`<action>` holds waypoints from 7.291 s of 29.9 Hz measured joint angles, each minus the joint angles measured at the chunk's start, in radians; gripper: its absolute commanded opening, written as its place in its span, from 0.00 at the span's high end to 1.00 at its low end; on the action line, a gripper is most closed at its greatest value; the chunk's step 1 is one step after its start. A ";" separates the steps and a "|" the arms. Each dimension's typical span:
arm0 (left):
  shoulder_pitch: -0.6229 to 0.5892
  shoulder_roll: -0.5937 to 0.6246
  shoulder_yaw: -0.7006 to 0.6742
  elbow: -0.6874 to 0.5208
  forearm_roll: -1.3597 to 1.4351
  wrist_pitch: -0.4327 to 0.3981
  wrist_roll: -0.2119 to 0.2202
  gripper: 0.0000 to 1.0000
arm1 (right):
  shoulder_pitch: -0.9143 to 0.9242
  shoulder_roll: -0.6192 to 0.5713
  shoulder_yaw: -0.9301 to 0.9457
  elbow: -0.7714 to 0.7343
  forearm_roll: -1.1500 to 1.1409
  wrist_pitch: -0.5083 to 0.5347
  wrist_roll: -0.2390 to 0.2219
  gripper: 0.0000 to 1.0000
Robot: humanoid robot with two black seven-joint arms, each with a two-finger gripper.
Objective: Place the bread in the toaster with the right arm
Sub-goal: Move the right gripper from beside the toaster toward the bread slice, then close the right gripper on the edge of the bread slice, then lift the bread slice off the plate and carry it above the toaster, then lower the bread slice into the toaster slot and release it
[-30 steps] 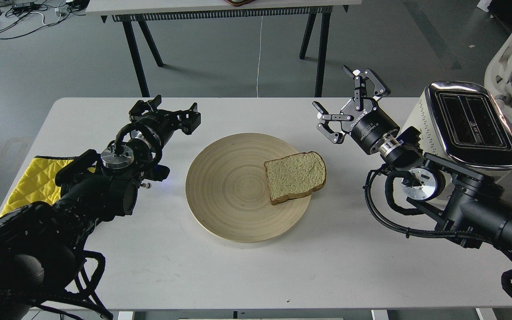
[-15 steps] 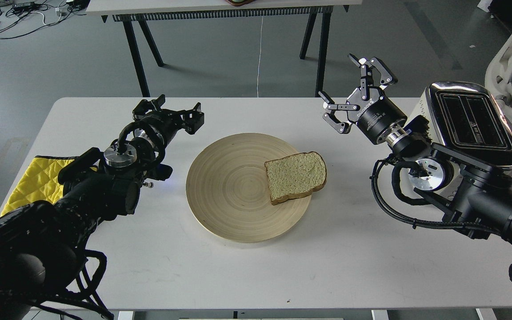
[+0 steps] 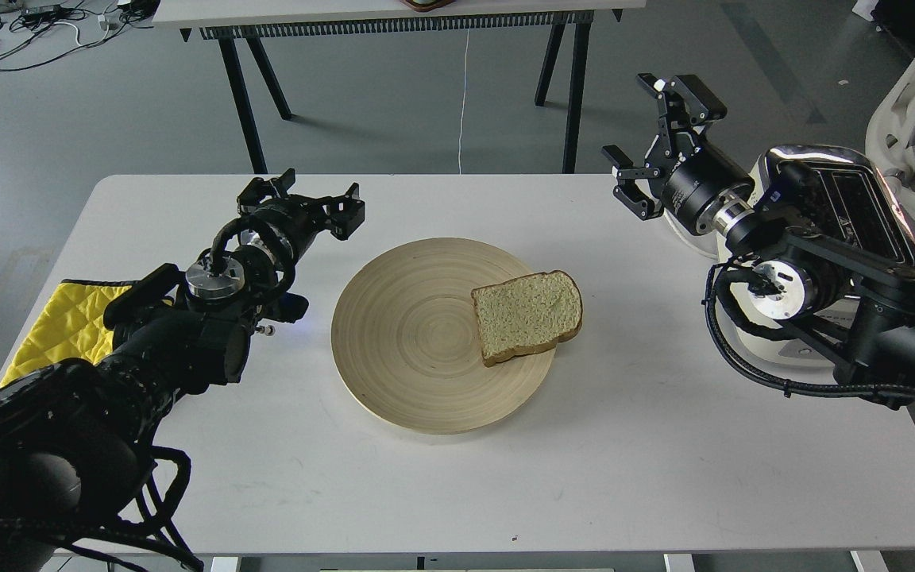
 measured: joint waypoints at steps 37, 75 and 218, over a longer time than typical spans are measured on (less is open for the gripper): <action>0.000 0.000 0.000 0.000 0.000 0.000 0.000 0.00 | 0.011 0.127 -0.547 0.113 -0.046 -0.436 -0.050 0.23; 0.000 0.000 0.000 0.000 0.000 0.000 0.000 0.00 | 0.005 0.128 -0.546 0.116 -0.047 -0.431 -0.046 0.83; 0.000 0.000 0.000 0.000 0.000 0.000 0.000 0.00 | 0.682 -0.445 -1.213 0.374 -0.088 -0.439 -0.050 0.29</action>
